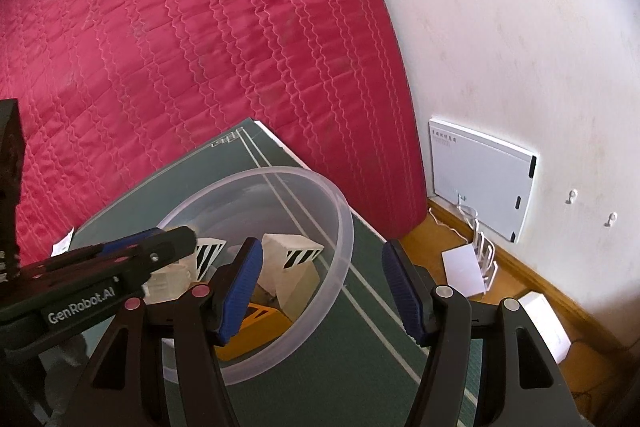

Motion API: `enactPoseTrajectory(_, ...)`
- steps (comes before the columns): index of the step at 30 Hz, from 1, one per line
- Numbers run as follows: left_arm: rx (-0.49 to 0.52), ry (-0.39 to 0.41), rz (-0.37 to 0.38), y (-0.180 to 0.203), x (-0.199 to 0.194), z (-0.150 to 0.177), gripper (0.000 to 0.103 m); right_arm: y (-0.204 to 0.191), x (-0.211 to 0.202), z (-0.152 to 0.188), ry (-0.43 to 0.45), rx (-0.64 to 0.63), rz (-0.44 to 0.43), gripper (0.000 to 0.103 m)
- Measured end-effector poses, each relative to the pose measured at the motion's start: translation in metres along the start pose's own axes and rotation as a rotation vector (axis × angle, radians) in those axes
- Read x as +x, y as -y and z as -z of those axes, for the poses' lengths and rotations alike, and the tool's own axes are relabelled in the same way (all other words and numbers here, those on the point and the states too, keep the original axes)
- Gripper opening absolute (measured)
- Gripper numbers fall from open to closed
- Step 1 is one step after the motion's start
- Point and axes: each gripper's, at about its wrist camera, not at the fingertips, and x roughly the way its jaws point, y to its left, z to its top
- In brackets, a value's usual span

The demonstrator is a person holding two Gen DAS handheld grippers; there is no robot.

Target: Organize rigid objects

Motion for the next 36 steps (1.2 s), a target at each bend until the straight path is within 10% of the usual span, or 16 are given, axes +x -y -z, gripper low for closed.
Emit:
enactPoseTrajectory(19, -0.048, 0.081, -0.345, -0.033, -0.039, 0.027, 0.100, 0.001, 0.001, 0.000, -0.009, 0.000, -0.009, 0.074)
enactPoseTrajectory(36, -0.036, 0.085, -0.433, -0.042, -0.063, 0.048, 0.102, -0.031, -0.014, 0.011, -0.051, -0.180, -0.040, 0.096)
